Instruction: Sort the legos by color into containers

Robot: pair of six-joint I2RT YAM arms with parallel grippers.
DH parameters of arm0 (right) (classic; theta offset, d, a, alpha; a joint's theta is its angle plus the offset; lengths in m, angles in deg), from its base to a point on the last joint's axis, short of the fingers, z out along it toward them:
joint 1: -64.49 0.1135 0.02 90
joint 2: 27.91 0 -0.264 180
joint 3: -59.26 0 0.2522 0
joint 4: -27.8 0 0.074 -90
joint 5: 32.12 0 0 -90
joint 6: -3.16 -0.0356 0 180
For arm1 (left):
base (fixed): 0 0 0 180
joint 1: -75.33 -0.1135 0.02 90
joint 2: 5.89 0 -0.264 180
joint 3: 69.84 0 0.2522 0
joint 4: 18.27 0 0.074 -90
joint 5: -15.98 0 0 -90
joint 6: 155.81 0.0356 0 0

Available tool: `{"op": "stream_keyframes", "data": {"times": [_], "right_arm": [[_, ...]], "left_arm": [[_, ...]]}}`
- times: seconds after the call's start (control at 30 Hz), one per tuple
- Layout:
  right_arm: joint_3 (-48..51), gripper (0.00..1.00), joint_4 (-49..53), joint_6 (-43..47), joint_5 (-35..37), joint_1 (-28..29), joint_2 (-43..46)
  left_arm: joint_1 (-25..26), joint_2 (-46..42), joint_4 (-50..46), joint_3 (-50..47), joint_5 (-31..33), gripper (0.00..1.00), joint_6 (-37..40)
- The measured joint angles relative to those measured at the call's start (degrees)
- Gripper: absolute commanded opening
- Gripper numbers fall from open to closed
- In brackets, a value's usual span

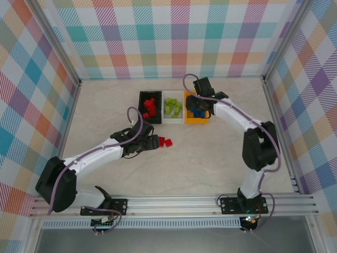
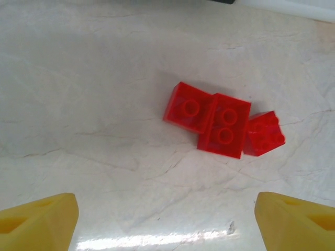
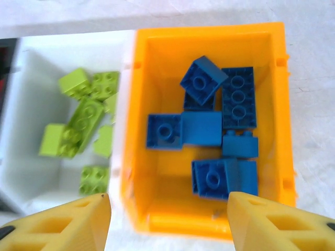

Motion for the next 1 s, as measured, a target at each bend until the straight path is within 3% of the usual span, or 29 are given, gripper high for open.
{"op": "stream_keyframes", "data": {"times": [0.17, 0.3, 0.47, 0.77, 1.0], "right_arm": [[10.1, 0.61, -3.7, -0.3, -0.7, 4.3, 9.2], [16.6, 0.61, -5.1, -1.5, -1.7, 5.2, 11.1], [20.7, 0.61, -5.1, -2.8, -1.8, 4.9, 11.9], [21.0, 0.6, -6.7, -3.3, -1.9, 4.9, 14.3], [21.2, 0.62, -6.7, -3.5, -2.2, 8.2, 14.5]], "left_arm": [[-0.9, 8.2, 1.4, 4.7, -0.9, 0.75, 1.0], [-1.4, 13.7, 2.8, 6.7, -0.9, 0.73, 1.3], [-1.7, 18.4, 3.1, 8.8, 0.2, 0.61, 1.2], [-4.1, 21.2, 3.5, 9.0, 2.3, 0.51, 0.0], [-5.6, 17.8, 5.0, 4.7, 4.3, 0.53, -2.3]]}}
